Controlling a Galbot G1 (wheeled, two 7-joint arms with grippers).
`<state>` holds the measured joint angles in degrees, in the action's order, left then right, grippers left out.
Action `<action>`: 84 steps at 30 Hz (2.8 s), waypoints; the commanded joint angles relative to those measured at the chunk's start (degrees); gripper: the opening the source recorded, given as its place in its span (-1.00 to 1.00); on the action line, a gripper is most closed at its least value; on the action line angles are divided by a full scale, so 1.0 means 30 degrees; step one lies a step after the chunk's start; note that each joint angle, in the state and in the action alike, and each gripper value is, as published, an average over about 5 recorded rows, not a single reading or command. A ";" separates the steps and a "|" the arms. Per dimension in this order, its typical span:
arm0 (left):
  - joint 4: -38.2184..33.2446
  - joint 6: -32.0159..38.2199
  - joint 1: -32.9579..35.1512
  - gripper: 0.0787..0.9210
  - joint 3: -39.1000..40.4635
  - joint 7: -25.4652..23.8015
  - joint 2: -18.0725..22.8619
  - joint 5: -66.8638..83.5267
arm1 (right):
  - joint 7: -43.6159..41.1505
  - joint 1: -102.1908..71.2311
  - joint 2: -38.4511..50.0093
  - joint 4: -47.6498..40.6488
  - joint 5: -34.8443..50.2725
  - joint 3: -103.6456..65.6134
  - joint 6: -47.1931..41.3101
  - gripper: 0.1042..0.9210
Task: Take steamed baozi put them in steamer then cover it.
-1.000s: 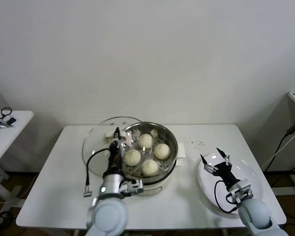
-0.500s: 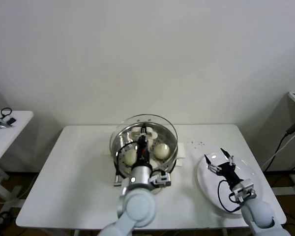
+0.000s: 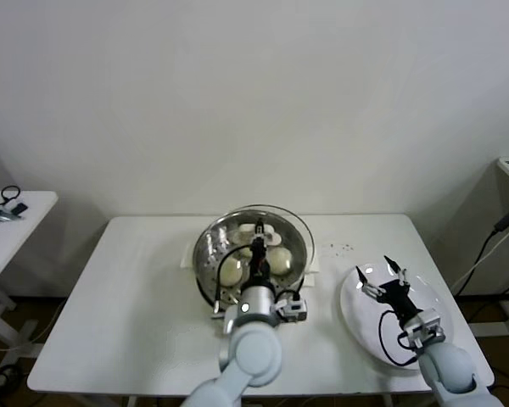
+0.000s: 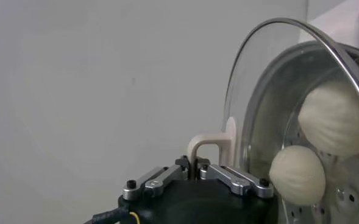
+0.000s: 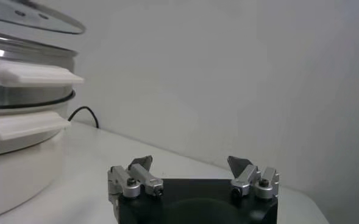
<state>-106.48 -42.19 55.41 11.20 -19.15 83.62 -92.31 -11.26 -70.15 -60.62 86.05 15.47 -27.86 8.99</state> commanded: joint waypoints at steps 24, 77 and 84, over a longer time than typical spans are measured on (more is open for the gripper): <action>0.1255 -0.0683 0.0317 -0.83 -0.0454 0.0891 -0.0077 0.0037 | -0.0103 0.0120 -0.0222 -0.0247 -0.0357 -0.0027 0.0123 0.76; -0.6905 0.0452 0.5419 0.76 -0.4528 0.5054 -0.5258 0.7374 | -0.0193 0.0254 0.0066 0.0748 0.0069 -0.0315 -0.2447 0.76; -0.7013 0.4061 0.7960 0.77 -1.0005 0.8382 -0.4790 1.5147 | -0.0232 -0.0090 -0.0115 0.1265 0.0503 -0.0607 -0.2376 0.76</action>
<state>-123.67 -42.20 69.85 0.32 -7.99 70.50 -74.24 -11.86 -69.85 -60.58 88.65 15.64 -29.04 2.48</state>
